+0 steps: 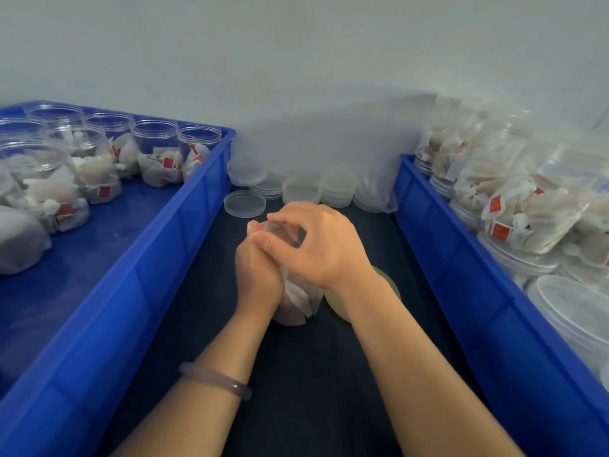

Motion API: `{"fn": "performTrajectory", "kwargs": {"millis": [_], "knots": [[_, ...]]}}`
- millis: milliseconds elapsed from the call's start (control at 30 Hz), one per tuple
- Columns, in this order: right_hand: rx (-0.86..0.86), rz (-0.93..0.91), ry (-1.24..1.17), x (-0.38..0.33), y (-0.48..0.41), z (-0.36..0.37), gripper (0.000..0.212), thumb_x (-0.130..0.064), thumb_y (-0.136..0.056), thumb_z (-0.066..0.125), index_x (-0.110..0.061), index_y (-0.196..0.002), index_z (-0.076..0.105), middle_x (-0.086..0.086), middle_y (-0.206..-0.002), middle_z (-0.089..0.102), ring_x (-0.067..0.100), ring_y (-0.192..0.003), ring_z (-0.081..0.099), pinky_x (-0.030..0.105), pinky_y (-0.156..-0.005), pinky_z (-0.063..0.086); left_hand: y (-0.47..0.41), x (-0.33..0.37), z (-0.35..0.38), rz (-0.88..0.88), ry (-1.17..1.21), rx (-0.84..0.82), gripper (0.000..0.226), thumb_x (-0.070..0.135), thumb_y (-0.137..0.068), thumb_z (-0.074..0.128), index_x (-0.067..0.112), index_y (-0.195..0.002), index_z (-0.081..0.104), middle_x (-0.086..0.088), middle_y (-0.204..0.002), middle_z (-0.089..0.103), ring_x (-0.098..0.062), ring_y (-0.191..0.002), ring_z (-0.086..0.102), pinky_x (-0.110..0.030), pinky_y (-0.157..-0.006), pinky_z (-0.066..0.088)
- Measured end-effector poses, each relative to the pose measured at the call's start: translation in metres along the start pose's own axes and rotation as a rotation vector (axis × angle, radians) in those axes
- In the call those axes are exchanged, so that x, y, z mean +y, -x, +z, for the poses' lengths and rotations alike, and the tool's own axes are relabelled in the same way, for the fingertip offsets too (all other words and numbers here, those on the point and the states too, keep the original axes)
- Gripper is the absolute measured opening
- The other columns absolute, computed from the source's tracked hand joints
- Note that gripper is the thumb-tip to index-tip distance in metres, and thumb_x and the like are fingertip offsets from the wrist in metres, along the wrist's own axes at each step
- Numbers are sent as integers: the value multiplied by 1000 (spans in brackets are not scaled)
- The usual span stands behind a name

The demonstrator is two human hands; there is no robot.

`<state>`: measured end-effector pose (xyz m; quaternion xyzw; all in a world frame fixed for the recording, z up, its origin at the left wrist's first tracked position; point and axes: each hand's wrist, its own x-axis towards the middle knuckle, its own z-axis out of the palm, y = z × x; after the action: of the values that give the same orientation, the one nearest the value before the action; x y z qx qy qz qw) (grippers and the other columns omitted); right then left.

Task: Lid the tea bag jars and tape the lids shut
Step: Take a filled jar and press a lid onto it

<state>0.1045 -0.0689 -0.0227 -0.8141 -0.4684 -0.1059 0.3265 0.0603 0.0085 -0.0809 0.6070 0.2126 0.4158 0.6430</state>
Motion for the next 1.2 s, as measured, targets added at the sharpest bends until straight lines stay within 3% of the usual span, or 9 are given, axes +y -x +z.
{"fn": "performTrajectory", "kwargs": {"millis": [167,333,400,567,700,800,933,1067,1200], "knots": [[97,219,195,-17,6,13,46,-57,-89,47,-22,-112,66,-3,-115,64,24,-107,53,32,-73,36,1,-6,-1,34,-44,21,54,38,-104,23,21,-63,54,7,-49,58,-1,-47,54,-21,-47,41],[-343,165,173,-18,20,-18,66,-49,-92,44,-15,-146,32,8,-152,29,32,-137,24,36,-102,30,-3,-2,-3,24,55,-57,54,48,-89,26,35,-58,68,12,-53,60,4,-55,58,-31,-69,46],[-446,174,132,-12,20,-37,61,-49,-84,59,-21,-136,45,6,-140,38,27,-131,30,32,-93,33,-4,-1,-4,29,55,-95,61,49,-89,20,39,-53,68,13,-53,62,0,-57,59,-34,-69,45],[-198,292,190,-15,16,-26,93,-82,-57,61,-26,-130,43,-3,-121,38,16,-117,37,32,-88,40,-4,-2,-9,-62,190,-192,67,57,-87,18,27,-86,77,0,-89,75,-16,-93,69,-38,-87,50],[-432,110,-11,3,24,-33,93,-63,-75,62,-26,-151,24,-6,-160,6,-1,-143,-5,19,-114,5,1,-7,-14,-121,197,-284,76,58,-94,12,14,-97,73,0,-92,75,-8,-92,69,-17,-76,50],[-347,130,-117,10,25,-36,82,-57,-68,73,-30,-140,43,-9,-144,39,-5,-132,23,14,-107,25,6,-15,-9,-172,154,-166,77,57,-95,10,27,-69,76,7,-77,74,-3,-78,69,-15,-68,50],[-105,210,162,-2,25,-23,94,-85,-46,56,-30,-122,47,-12,-113,39,4,-106,33,24,-78,36,11,-18,-5,-104,107,-59,71,68,-85,16,25,-85,71,1,-85,75,-12,-87,70,-30,-79,51],[-386,142,-188,18,21,-47,92,-79,-42,70,-42,-124,50,-30,-138,28,-9,-129,29,12,-94,33,7,-13,-12,-190,184,-328,74,68,-74,20,20,-92,74,1,-92,75,-10,-92,69,-18,-76,53],[-209,98,-412,18,23,-24,76,-46,-56,86,-30,-125,59,-18,-135,51,-15,-118,45,3,-86,38,11,-19,-8,-226,108,-263,76,69,-84,11,30,-73,76,4,-78,75,-7,-78,70,-23,-70,52]]}}
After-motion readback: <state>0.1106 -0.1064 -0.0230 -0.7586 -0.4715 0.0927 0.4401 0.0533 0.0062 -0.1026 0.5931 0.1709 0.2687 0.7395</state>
